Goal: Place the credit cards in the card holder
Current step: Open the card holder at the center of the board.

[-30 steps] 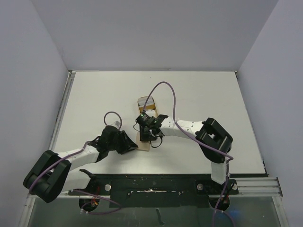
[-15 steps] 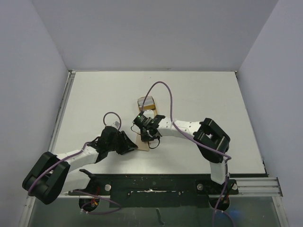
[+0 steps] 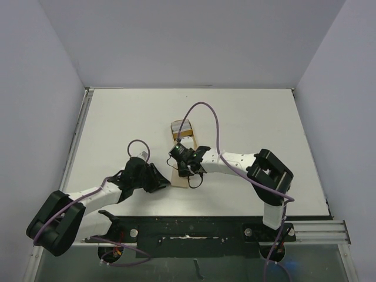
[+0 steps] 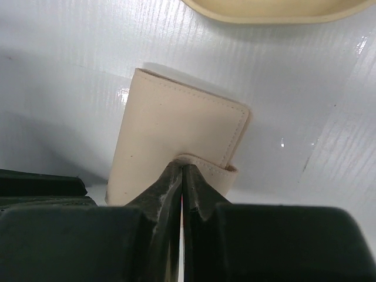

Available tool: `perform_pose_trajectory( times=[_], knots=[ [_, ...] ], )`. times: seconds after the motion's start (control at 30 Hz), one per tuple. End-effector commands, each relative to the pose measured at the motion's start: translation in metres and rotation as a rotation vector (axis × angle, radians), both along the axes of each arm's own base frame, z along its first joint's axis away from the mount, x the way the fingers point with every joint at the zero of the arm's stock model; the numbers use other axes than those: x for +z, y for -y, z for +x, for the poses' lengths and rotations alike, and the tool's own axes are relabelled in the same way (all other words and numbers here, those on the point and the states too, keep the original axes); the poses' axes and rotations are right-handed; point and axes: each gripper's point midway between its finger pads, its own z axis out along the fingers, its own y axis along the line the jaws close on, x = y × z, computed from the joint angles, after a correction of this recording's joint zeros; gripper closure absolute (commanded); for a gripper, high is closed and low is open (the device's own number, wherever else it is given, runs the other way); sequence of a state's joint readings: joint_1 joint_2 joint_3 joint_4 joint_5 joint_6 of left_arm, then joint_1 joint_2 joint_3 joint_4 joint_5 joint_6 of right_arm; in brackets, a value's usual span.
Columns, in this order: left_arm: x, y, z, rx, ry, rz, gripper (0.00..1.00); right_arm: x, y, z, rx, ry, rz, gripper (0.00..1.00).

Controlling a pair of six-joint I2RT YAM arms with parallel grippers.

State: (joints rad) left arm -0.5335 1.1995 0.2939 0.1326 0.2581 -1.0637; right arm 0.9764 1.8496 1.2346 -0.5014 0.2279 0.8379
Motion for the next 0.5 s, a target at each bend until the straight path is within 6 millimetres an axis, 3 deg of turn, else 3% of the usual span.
perform_pose_trajectory(
  times=[0.0,0.17,0.47],
  knots=[
    [0.013,0.000,0.007,0.021,0.032,-0.013,0.67,0.022,0.004,0.006,0.005,0.057,-0.004,1.00],
    [0.023,-0.006,0.011,0.055,0.068,-0.007,0.67,0.028,0.001,0.004,-0.007,0.051,-0.038,0.81],
    [0.021,-0.012,0.010,0.076,0.071,0.012,0.67,0.019,0.002,0.003,-0.039,0.033,-0.076,0.64]
  ],
)
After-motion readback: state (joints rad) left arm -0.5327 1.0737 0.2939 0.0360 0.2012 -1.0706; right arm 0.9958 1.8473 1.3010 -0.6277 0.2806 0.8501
